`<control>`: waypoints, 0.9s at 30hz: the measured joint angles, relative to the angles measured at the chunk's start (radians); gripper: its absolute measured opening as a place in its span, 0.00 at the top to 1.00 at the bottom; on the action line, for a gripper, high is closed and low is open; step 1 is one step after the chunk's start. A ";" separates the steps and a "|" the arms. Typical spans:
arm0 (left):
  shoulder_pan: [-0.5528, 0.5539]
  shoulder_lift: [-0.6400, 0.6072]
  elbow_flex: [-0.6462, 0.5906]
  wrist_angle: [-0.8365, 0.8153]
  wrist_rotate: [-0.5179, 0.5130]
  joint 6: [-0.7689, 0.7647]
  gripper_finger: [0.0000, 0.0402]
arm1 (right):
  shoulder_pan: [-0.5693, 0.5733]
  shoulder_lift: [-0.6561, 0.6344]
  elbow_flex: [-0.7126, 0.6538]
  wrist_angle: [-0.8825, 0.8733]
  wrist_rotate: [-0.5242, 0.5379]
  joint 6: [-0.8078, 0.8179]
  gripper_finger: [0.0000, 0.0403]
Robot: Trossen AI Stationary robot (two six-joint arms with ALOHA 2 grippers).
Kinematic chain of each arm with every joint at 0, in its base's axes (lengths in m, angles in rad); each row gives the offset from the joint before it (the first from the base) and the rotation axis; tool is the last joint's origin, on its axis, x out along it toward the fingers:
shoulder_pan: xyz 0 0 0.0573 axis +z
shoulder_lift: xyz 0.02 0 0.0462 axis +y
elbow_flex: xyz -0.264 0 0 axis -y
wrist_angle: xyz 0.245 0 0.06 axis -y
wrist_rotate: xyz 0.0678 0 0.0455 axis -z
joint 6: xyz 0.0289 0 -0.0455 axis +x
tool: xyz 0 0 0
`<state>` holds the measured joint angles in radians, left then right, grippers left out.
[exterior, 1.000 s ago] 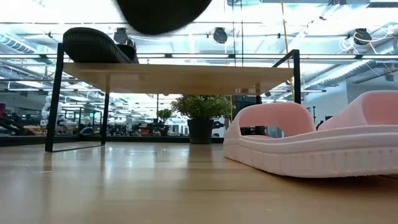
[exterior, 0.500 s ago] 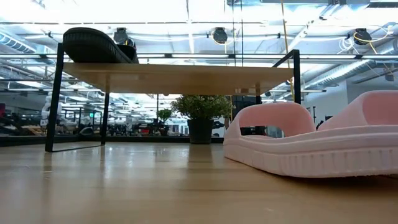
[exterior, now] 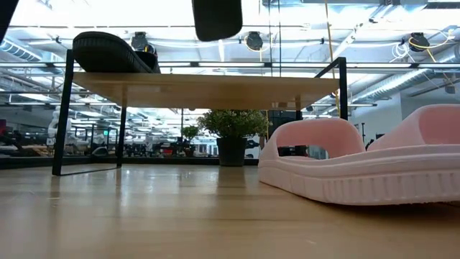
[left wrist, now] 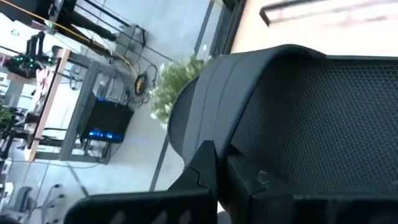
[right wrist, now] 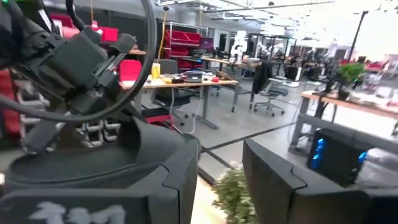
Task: Pick and place slides into the shelf
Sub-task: Put the black slide on the shelf
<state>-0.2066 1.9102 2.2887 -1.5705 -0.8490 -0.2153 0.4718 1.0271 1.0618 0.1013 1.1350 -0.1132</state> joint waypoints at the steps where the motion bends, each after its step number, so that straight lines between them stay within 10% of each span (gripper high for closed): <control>1: 0.005 -0.001 -0.021 0.000 0.002 -0.005 1.00 | -0.002 0.000 0.000 0.000 0.010 -0.020 0.71; 13: 0.011 0.002 -0.309 0.003 -0.015 -0.075 1.00 | -0.044 0.000 0.000 0.000 0.022 -0.171 0.71; 27: -0.025 0.002 -0.363 0.036 -0.084 -0.080 1.00 | -0.072 0.000 0.000 0.000 0.021 -0.195 0.71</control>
<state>-0.2317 1.9118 1.9253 -1.5344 -0.9331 -0.2950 0.3996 1.0270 1.0618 0.1013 1.1558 -0.3084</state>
